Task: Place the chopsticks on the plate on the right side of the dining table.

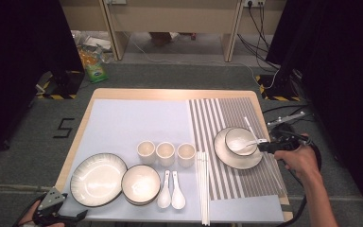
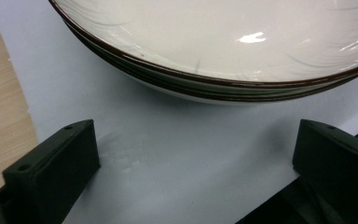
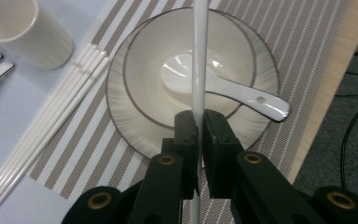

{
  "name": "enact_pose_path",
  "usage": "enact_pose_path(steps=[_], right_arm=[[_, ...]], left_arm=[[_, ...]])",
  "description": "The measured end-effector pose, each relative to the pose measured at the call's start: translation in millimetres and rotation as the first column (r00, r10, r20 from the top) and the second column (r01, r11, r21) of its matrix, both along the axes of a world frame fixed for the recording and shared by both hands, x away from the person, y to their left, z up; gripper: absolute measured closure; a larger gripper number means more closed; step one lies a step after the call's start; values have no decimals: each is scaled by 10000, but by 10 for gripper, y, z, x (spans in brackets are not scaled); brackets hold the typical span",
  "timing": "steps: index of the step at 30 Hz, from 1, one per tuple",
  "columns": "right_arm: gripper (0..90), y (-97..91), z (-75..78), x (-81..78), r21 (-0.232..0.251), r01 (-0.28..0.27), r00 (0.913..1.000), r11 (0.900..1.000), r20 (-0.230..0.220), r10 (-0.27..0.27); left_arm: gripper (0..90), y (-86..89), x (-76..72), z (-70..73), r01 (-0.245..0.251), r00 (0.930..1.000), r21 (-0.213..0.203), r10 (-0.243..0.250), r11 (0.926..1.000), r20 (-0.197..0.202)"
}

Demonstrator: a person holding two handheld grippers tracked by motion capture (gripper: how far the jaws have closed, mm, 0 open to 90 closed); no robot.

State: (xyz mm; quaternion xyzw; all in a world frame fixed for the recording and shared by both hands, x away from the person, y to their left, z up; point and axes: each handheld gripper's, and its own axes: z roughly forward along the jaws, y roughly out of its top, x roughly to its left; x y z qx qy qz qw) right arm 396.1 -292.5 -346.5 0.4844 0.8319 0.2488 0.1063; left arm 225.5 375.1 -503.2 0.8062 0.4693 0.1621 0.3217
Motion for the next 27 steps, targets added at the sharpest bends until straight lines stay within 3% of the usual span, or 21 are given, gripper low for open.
enact_pose_path(steps=[9, 18, 27], right_arm=[[845, -272, -26, 74, 450, 936, 9956, 9946, -24, -936], [845, -542, -204, 148, 649, 2033, 9786, 9770, -457, -2006], [845, -580, -447, 212, 602, 2267, 9716, 9721, -833, -2215]], left_arm=[[0, -1, 4, 3, 17, 10000, 69, -17, 10000, -35], [0, -1, 3, 2, 12, 10000, 62, -12, 10000, -24], [0, 0, 1, 1, 10, 10000, 41, -10, 10000, -13]])
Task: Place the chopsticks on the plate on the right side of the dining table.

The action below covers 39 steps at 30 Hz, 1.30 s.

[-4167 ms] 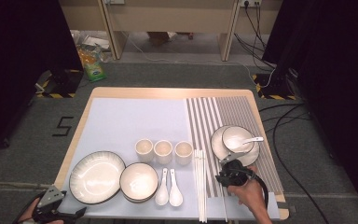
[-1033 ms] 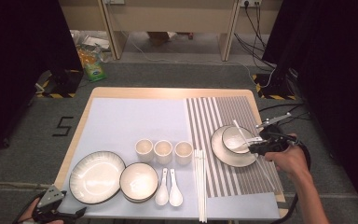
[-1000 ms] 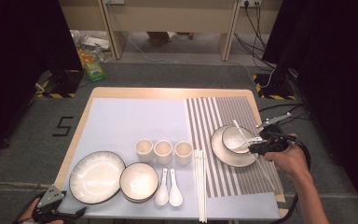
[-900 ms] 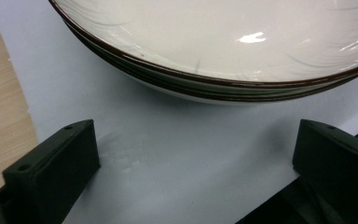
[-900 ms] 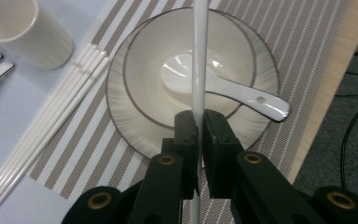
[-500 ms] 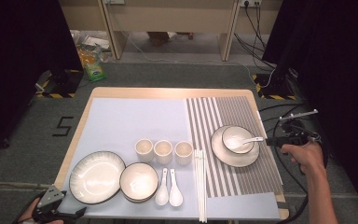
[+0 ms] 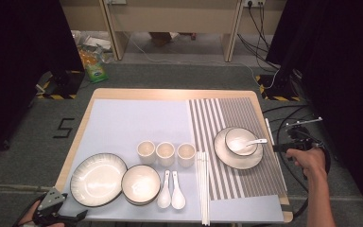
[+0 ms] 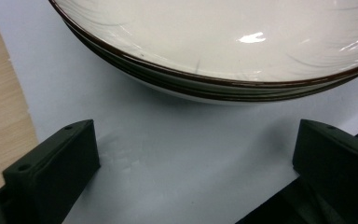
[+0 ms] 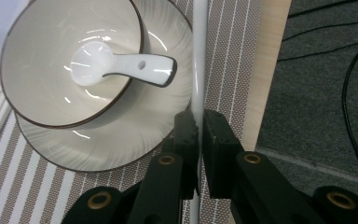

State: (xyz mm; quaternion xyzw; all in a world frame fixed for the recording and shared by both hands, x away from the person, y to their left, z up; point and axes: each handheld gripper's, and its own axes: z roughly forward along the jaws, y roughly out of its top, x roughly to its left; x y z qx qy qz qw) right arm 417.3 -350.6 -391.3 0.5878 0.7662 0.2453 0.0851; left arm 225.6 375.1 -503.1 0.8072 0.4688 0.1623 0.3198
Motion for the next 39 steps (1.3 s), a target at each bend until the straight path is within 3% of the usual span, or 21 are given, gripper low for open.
enact_pose_path(steps=[11, 20, 39], right_arm=[[845, 150, -217, 103, -146, -93, 9993, 9999, -359, 87], [845, 269, -334, 182, -154, -444, 9986, 9989, -289, 439], [844, 319, -452, 308, 89, -333, 9994, 9994, -2, 334]], left_arm=[[0, -6, 2, -1, -22, 10000, -43, 22, 10000, -36], [0, -3, 2, 0, -14, 10000, -4, 14, 10000, 1], [0, -4, 3, -1, -20, 10000, -15, 20, 10000, 5]])
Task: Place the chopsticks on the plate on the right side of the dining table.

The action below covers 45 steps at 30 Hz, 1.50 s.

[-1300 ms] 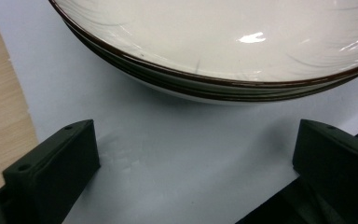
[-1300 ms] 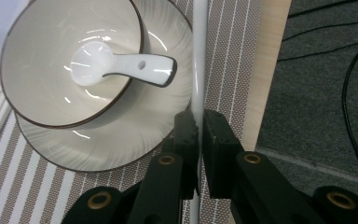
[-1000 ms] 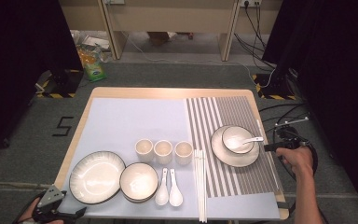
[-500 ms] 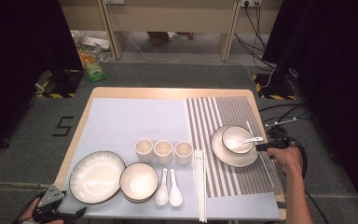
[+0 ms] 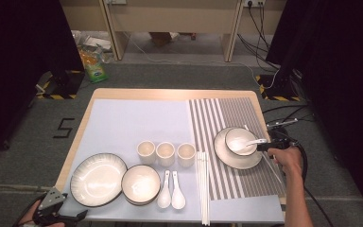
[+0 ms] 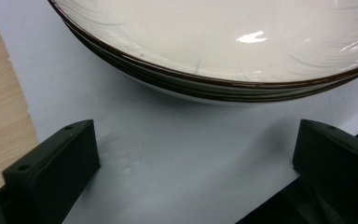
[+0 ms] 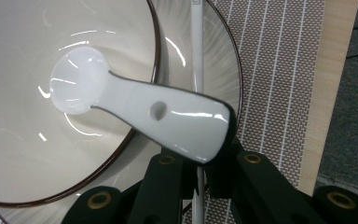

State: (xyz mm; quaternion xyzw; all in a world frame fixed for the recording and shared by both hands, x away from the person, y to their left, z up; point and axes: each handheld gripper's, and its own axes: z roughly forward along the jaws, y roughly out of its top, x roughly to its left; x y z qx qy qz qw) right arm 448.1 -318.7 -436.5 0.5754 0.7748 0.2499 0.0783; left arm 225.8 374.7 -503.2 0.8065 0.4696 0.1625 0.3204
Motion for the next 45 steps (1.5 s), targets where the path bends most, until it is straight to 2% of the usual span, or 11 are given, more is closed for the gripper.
enact_pose_path(steps=[6, 9, 10, 15, 22, 26, 28, 33, 35, 36, 45], right_arm=[[840, -25, -21, 14, 171, 39, 9997, 9998, 244, -44], [828, -27, -4, -3, 182, 155, 9997, 9997, 199, -158], [807, -43, 12, -18, 201, 76, 9991, 9998, 414, -85], [775, -59, 71, -82, 182, 100, 9986, 9998, 523, -109], [725, -114, 157, -263, -409, -163, 9977, 9990, 646, 189], [709, -136, 155, -349, -639, -313, 9974, 9975, 627, 353], [701, -155, 127, -441, -706, -557, 9967, 9959, 549, 596], [704, -174, 100, -525, -701, -735, 9957, 9948, 508, 772], [732, -173, 89, -561, -678, -867, 9950, 9939, 444, 898], [764, -169, 62, -578, -678, -991, 9941, 9928, 379, 1019], [841, -122, 41, -512, -869, -1329, 9894, 9873, 463, 1373]], left_arm=[[0, 0, 0, 1, -3, 10000, 15, 3, 10000, -8], [0, -1, 4, 6, 20, 10000, 34, -20, 10000, -70], [0, 1, 2, 7, 41, 10000, 31, -41, 10000, -86], [0, 2, 3, 9, 53, 9999, 39, -53, 10000, -109], [0, 0, 2, 4, 23, 10000, 22, -23, 10000, -57], [0, -1, 0, -2, -15, 10000, 0, 15, 10000, 24], [0, 1, 4, 9, 53, 9999, 40, -52, 10000, -112], [0, -1, 0, 1, -8, 10000, 20, 8, 10000, -8], [0, 0, 3, 8, 40, 9999, 39, -40, 10000, -106], [0, -2, -1, -2, -25, 10000, 3, 25, 10000, 31], [0, -3, 4, 6, 25, 10000, 33, -25, 10000, -76]])
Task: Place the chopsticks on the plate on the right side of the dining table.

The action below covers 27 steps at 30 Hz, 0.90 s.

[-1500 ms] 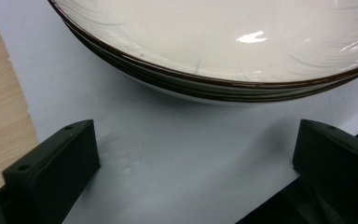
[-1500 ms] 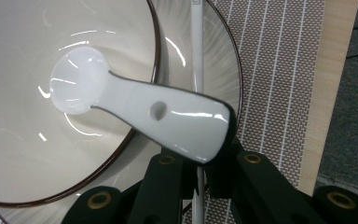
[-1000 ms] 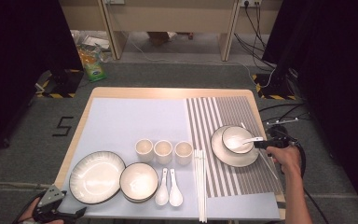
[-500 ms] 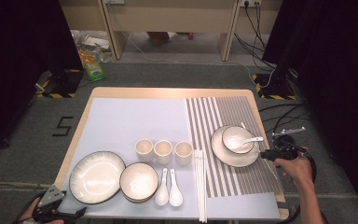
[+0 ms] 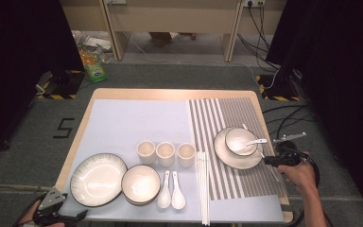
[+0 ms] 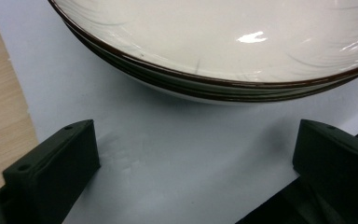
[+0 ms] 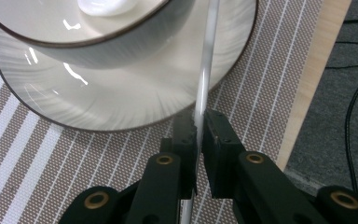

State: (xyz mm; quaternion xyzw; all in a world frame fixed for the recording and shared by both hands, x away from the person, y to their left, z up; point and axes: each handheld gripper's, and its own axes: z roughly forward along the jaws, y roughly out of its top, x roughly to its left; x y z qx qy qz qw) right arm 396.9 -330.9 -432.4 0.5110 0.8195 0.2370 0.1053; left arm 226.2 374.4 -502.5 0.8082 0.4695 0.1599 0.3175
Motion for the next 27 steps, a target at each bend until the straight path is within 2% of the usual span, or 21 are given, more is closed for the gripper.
enact_pose_path(steps=[8, 9, 11, 16, 17, 19, 22, 27], right_arm=[[845, 156, 57, 124, 20, -174, 9998, 9998, 66, 174], [843, 206, 63, 155, -141, -207, 9998, 9997, 20, 207], [836, 238, 56, 188, -371, -223, 9998, 9991, -14, 222], [835, 222, 46, 223, -331, -88, 9999, 9994, 61, 90], [830, 211, 45, 223, -244, -19, 10000, 9997, 65, 21], [823, 198, 58, 211, -148, 25, 10000, 9999, 88, -24], [807, 175, 94, 166, -82, 20, 9997, 10000, 253, -18], [807, 147, 94, 100, -232, -89, 9997, 9997, 245, 95]], left_arm=[[0, 3, -5, -6, -25, 10000, -37, 25, 10000, 68], [0, 4, -1, 2, 25, 10000, 8, -25, 10000, -36], [0, 2, -4, -6, -26, 10000, -27, 26, 10000, 74], [0, 2, 0, 3, 29, 10000, 0, -29, 10000, -36], [0, 3, -5, -7, -24, 10000, -34, 24, 10000, 78], [0, 4, -1, 2, 30, 10000, 3, -30, 10000, -38], [0, 2, -3, -6, -24, 10000, -23, 24, 10000, 65], [0, 2, -1, 1, 13, 10000, 10, -13, 10000, -20]])
